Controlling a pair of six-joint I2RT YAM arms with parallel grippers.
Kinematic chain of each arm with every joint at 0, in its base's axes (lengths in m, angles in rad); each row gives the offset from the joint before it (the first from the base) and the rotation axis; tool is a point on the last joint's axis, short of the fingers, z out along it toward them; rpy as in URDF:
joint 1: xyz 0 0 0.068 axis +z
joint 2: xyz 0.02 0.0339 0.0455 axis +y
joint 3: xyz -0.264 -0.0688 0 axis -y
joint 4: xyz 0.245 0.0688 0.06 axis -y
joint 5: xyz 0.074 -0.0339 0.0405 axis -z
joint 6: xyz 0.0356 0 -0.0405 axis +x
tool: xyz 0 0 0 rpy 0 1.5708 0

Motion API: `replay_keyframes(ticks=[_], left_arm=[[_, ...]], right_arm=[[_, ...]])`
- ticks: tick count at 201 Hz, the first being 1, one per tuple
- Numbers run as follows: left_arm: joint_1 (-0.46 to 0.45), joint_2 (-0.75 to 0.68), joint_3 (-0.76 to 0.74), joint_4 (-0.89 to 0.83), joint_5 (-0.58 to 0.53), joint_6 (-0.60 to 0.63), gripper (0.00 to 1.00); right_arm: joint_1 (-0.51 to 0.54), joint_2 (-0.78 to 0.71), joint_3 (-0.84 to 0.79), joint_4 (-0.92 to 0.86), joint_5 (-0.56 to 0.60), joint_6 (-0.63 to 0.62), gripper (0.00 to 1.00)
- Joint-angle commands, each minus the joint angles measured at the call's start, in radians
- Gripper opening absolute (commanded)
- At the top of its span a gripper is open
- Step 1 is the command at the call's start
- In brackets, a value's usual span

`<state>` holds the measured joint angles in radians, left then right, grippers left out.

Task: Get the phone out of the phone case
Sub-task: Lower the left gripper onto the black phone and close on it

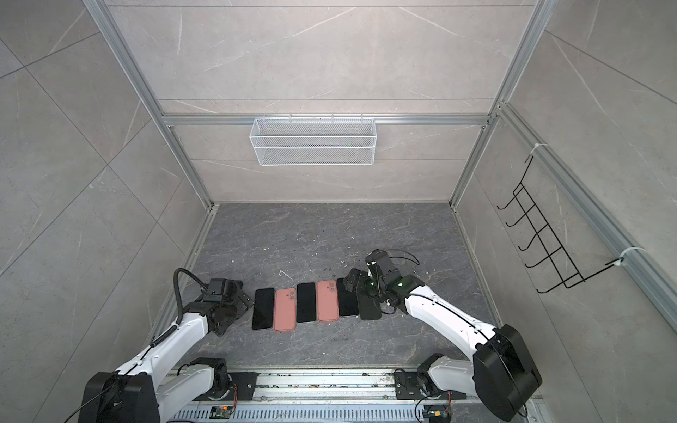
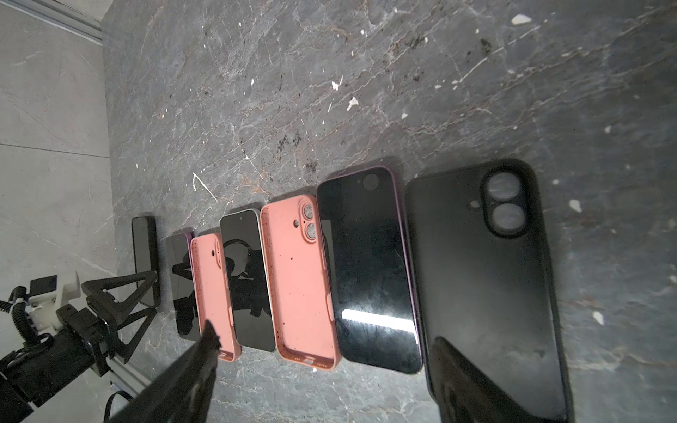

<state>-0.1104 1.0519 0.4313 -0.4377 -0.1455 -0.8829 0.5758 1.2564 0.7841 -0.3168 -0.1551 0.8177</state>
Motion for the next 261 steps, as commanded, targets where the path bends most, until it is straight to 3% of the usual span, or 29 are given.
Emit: replay_keyframes(ticks=[1,23,60,99,140,171,220,261], left_arm=[[0.005,0.045,0.007,0.101,0.037,-0.01,0.99],[0.007,0.07,0.013,0.122,0.03,-0.015,1.0],[0.012,0.135,0.005,0.309,0.051,0.01,1.0],[0.051,0.222,0.065,0.414,0.088,0.107,1.0],[0.051,0.119,0.146,0.202,0.038,0.175,0.99],[0.051,0.011,0.221,-0.094,-0.119,0.237,1.0],[0.076,0.263,0.432,-0.224,-0.166,0.381,1.0],[0.159,0.337,0.421,-0.138,-0.034,0.468,1.0]], right_arm=[[0.001,-0.02,0.012,-0.004,-0.001,-0.015,0.91],[0.001,-0.034,0.006,-0.013,0.008,-0.017,0.91],[0.001,-0.033,-0.002,-0.011,0.014,-0.017,0.9],[0.001,-0.055,-0.025,-0.026,0.027,-0.017,0.9],[0.001,-0.073,-0.041,-0.03,0.037,-0.015,0.9],[0.001,-0.063,-0.041,-0.016,0.025,-0.019,0.9],[0.003,-0.028,-0.005,0.025,-0.025,-0.018,0.91],[0.002,-0.032,0.01,0.034,-0.045,-0.026,0.92]])
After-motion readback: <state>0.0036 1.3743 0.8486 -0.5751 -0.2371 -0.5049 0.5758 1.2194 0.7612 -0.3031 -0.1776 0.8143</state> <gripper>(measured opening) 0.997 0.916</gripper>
